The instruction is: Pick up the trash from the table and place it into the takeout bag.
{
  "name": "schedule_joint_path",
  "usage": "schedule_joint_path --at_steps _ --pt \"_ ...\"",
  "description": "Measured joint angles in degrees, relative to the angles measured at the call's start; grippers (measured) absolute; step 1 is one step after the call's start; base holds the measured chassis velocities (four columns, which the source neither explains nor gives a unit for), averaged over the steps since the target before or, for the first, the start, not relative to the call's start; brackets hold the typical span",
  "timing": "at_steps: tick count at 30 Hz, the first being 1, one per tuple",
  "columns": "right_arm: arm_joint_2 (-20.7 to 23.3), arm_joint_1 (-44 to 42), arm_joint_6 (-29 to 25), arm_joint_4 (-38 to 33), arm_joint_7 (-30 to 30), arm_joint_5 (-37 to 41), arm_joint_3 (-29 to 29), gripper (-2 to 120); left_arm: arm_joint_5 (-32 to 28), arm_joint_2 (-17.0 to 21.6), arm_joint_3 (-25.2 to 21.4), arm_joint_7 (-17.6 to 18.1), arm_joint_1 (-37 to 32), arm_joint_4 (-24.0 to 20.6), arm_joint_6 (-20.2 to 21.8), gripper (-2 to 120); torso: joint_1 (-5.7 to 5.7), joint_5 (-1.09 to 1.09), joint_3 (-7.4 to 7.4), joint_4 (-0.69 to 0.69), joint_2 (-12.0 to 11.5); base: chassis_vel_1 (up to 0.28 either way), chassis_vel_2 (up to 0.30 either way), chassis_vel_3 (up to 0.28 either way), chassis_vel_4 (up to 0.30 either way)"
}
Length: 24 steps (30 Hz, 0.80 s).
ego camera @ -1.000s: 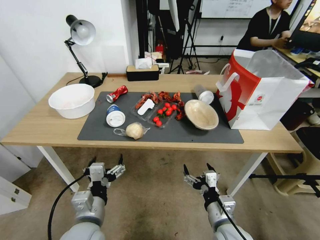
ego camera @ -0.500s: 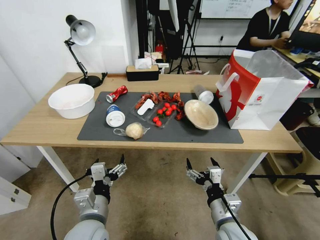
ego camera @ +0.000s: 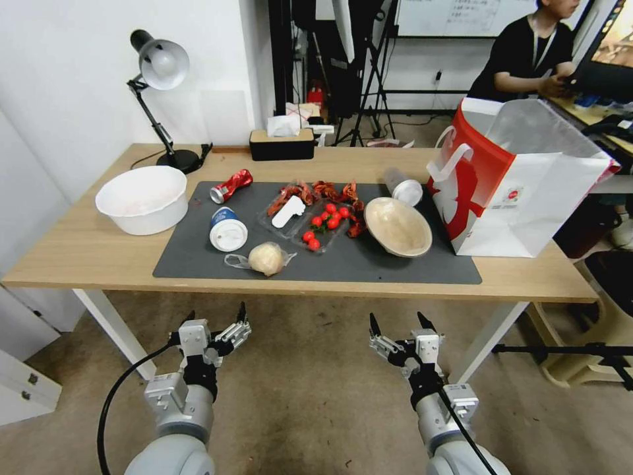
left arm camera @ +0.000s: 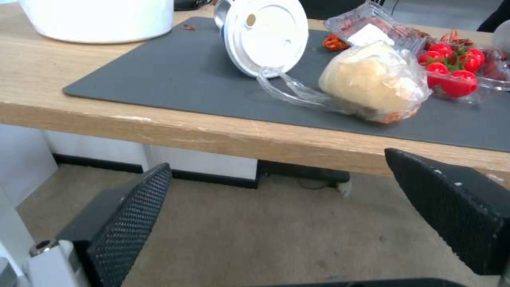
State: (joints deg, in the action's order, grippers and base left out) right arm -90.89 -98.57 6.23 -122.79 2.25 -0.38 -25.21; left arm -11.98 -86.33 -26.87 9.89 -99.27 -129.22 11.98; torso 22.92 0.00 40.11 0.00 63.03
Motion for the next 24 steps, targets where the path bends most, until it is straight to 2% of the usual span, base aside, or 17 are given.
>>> schedule_joint_path --at_steps 24 --pt "0.14 -0.32 0.06 -1.83 0.12 0.45 -0.09 100 -0.02 0.07 -0.03 -0.39 0.23 0.42 -0.72 100 0.00 0.00 0.00 0.00 0.00 0.000 0.000 0.000 0.000"
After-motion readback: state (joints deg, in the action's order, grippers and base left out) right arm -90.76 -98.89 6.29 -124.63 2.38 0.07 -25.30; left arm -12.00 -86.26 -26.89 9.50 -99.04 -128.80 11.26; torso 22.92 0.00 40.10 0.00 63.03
